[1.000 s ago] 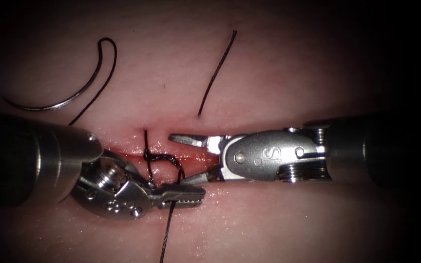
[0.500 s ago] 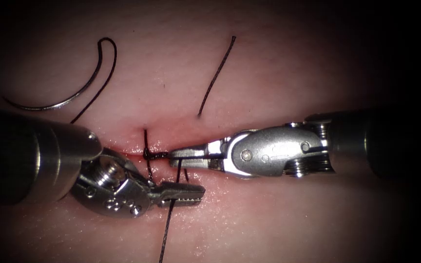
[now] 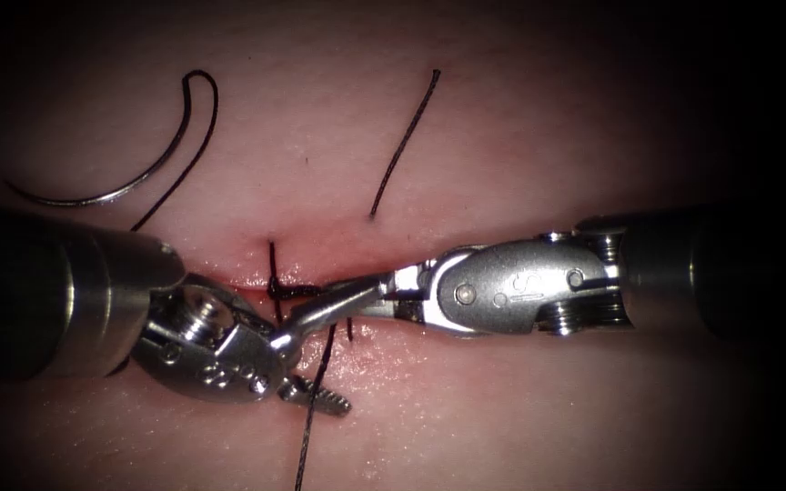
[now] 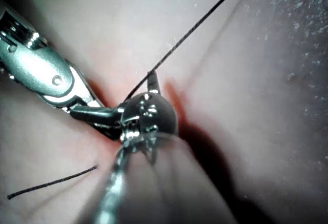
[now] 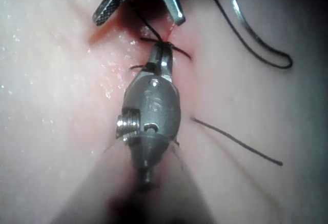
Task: Wound Closure
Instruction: Use the right gripper to handoff a longer length of suture to the left gripper
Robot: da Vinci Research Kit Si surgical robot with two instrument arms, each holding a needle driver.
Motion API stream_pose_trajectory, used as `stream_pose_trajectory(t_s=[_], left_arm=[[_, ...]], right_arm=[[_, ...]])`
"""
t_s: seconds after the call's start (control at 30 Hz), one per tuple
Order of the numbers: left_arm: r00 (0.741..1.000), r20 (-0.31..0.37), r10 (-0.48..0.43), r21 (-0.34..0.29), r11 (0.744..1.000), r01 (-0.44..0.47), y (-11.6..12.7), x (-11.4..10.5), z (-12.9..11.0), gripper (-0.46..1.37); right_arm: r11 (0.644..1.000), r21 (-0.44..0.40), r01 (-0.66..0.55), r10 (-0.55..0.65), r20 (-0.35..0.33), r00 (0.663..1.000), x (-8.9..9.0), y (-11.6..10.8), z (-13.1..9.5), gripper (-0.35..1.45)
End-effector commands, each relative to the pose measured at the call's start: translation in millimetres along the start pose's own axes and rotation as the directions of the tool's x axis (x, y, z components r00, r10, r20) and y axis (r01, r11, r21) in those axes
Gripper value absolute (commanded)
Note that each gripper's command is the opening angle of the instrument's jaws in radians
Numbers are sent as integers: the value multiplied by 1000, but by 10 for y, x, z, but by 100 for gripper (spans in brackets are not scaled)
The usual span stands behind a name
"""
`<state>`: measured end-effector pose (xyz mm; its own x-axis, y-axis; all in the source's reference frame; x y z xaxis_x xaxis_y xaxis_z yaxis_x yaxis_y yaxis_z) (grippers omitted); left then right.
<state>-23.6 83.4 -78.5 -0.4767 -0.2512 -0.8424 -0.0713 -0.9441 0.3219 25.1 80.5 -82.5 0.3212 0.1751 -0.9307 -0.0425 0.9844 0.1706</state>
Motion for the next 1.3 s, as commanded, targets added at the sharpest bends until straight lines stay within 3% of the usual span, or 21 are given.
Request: stream_pose_trajectory(t_s=[0.03,0.13,0.3,0.43,0.6,0.83,1.3], left_arm=[[1000,-4,-2,5,1000,2,1,2,-2,114],[999,-37,23,-43,999,-25,11,6,-9,106],[999,-30,35,-85,996,-38,23,6,-18,91],[998,-26,49,-93,994,-51,26,0,-19,87],[998,-20,55,-124,991,-57,33,-6,-14,67],[998,-21,55,-127,990,-57,36,0,-2,56],[997,-25,68,-109,992,-71,36,19,-5,37]], right_arm=[[1000,-18,-12,12,-3,1000,0,1,-2,-35],[996,-66,-57,57,-7,998,-8,13,-10,-35],[983,-118,-139,139,-11,990,-19,29,-20,-35],[969,-147,-199,200,-5,980,-25,36,-23,-35],[956,-173,-237,240,0,971,-32,40,-21,-35],[950,-186,-249,254,3,967,-40,46,-21,-35],[944,-212,-253,266,32,963,-62,49,-23,-35]])
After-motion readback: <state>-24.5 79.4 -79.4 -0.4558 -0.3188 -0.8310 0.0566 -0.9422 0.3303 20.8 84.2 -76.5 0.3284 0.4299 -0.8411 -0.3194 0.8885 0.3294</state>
